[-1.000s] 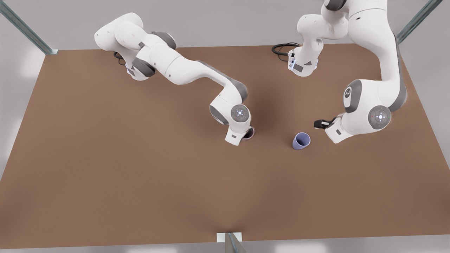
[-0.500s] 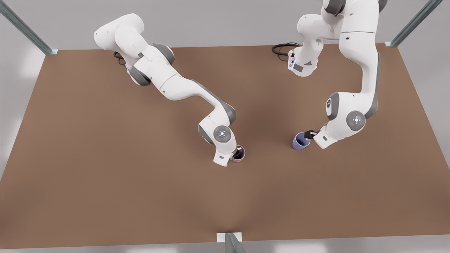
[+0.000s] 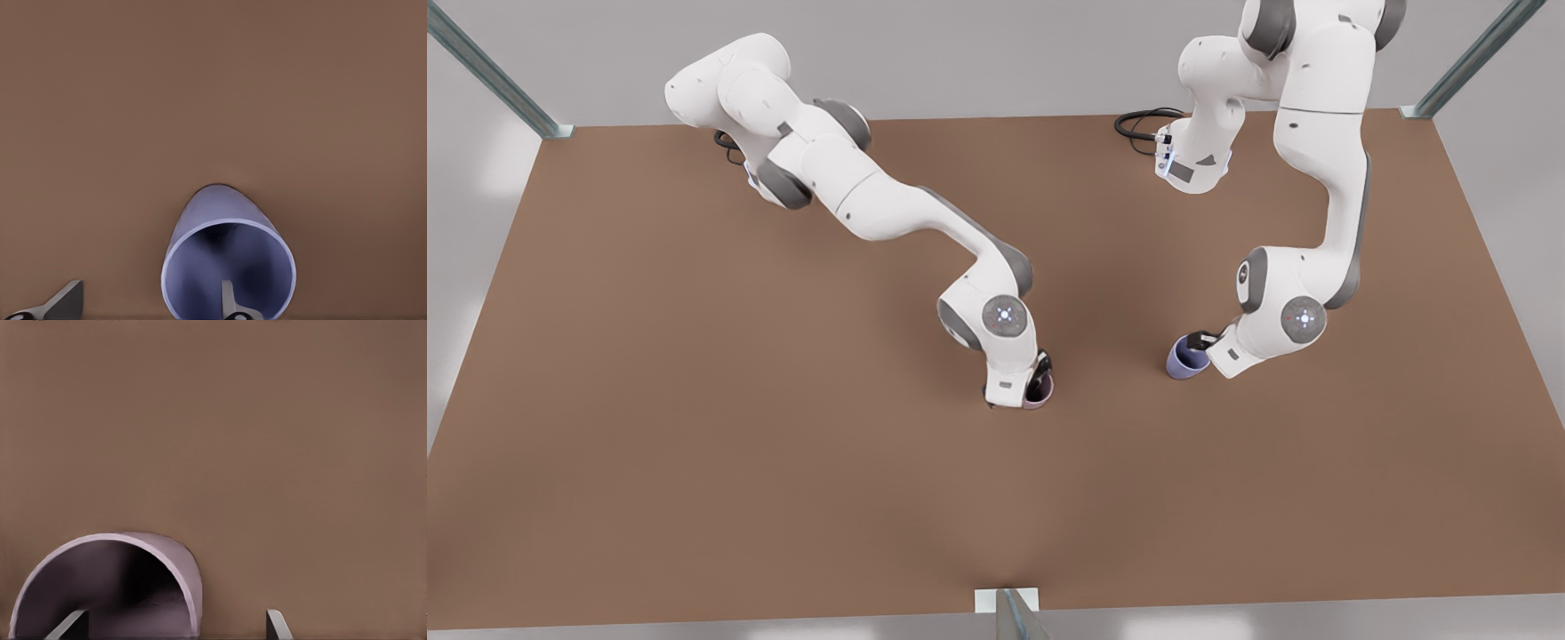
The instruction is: Stack the cups, with the pink cup at the bottom and the purple cup at the top
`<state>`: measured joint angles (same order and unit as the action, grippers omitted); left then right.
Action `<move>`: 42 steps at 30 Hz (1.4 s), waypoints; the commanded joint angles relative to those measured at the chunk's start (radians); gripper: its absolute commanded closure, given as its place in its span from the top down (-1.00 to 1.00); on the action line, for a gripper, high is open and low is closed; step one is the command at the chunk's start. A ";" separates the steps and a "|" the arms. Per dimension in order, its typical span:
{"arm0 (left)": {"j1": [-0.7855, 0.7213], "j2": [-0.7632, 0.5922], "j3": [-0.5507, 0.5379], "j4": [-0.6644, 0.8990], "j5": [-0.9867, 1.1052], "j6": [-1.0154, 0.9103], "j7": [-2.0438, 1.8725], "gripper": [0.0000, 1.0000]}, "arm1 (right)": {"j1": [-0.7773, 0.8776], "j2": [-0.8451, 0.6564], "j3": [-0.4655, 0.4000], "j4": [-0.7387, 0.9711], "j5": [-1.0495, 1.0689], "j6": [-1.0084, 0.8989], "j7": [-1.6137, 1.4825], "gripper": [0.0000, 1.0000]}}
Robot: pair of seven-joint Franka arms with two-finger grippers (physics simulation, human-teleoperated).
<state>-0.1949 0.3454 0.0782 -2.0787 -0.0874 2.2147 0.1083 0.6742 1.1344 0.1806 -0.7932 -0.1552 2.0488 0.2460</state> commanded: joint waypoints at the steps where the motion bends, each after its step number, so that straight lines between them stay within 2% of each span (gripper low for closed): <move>1: 0.000 0.004 0.000 0.000 0.001 0.005 -0.001 1.00 | -0.001 -0.041 0.002 -0.041 0.013 -0.007 -0.148 1.00; 4: 0.000 0.024 -0.020 -0.018 0.001 0.065 -0.002 1.00 | -0.050 -0.223 0.000 -0.228 0.016 -0.004 -0.156 1.00; 6: 0.000 0.027 -0.020 -0.018 0.001 0.072 -0.002 1.00 | -0.223 -0.488 0.004 -0.451 0.023 -0.035 -0.211 1.00; 7: 0.000 0.027 -0.020 -0.020 0.001 0.083 -0.002 0.54 | -0.307 -0.606 0.005 -0.521 0.025 -0.102 -0.209 1.00; 8: 0.000 0.027 -0.020 -0.020 0.000 0.082 -0.004 -0.09 | -0.369 -0.697 0.002 -0.532 0.028 -0.255 -0.195 1.00; 9: 0.000 0.027 -0.020 -0.018 0.000 0.080 -0.012 -0.32 | -0.429 -0.752 0.002 -0.534 0.026 -0.335 -0.205 1.00; 10: 0.000 0.027 -0.020 -0.018 0.000 0.077 -0.012 -0.43 | -0.527 -0.805 0.000 -0.535 0.025 -0.490 -0.206 1.00; 11: 0.000 0.026 -0.020 -0.018 0.000 0.072 -0.013 -0.48 | -0.600 -0.854 0.000 -0.552 0.026 -0.556 -0.206 1.00; 13: 0.000 0.026 -0.029 -0.018 0.000 0.072 -0.015 -0.49 | -0.763 -1.038 -0.001 -0.790 0.112 -0.457 -0.211 1.00; 14: 0.000 0.026 -0.029 -0.018 0.000 0.072 -0.015 -0.57 | -0.792 -1.032 -0.004 -0.782 0.106 -0.489 -0.231 1.00; 17: 0.000 0.026 -0.031 -0.018 0.000 0.068 -0.015 -0.57 | -0.792 -0.930 -0.003 -0.654 0.106 -0.544 -0.205 1.00; 20: -0.003 -0.009 -0.041 0.020 0.001 0.005 -0.019 -0.57 | -0.800 -0.933 -0.003 -0.615 0.115 -0.576 -0.209 1.00; 22: -0.005 -0.016 -0.078 0.143 0.001 -0.164 -0.094 -0.57 | -0.801 -0.929 -0.003 -0.613 0.118 -0.575 -0.211 1.00; 25: -0.055 0.056 -0.109 0.485 0.017 -0.429 -0.246 -0.57 | -0.800 -0.924 -0.001 -0.612 0.120 -0.573 -0.206 1.00; 27: -0.095 0.092 -0.115 0.617 0.011 -0.449 -0.455 -0.57 | -0.801 -0.921 -0.003 -0.612 0.120 -0.572 -0.205 1.00; 29: -0.155 0.133 -0.114 0.709 0.011 -0.483 -0.495 -0.57 | -0.800 -0.921 -0.003 -0.612 0.120 -0.573 -0.203 1.00; 30: -0.195 0.198 -0.112 0.807 0.012 -0.483 -0.604 -0.57 | -0.800 -0.921 -0.001 -0.612 0.120 -0.573 -0.203 1.00; 33: -0.248 0.270 -0.109 0.899 0.014 -0.474 -0.670 -0.57 | -0.795 -0.923 -0.001 -0.612 0.118 -0.573 -0.203 1.00; 42: -0.314 0.326 -0.129 0.904 0.000 -0.423 -0.766 -0.57 | -0.798 -0.923 -0.001 -0.612 0.120 -0.573 -0.203 1.00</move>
<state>-0.5058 0.6713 -0.0517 -1.1757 -0.0822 1.7960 -0.3354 -0.1243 0.2135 0.1791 -1.4056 -0.0366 1.4782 0.0627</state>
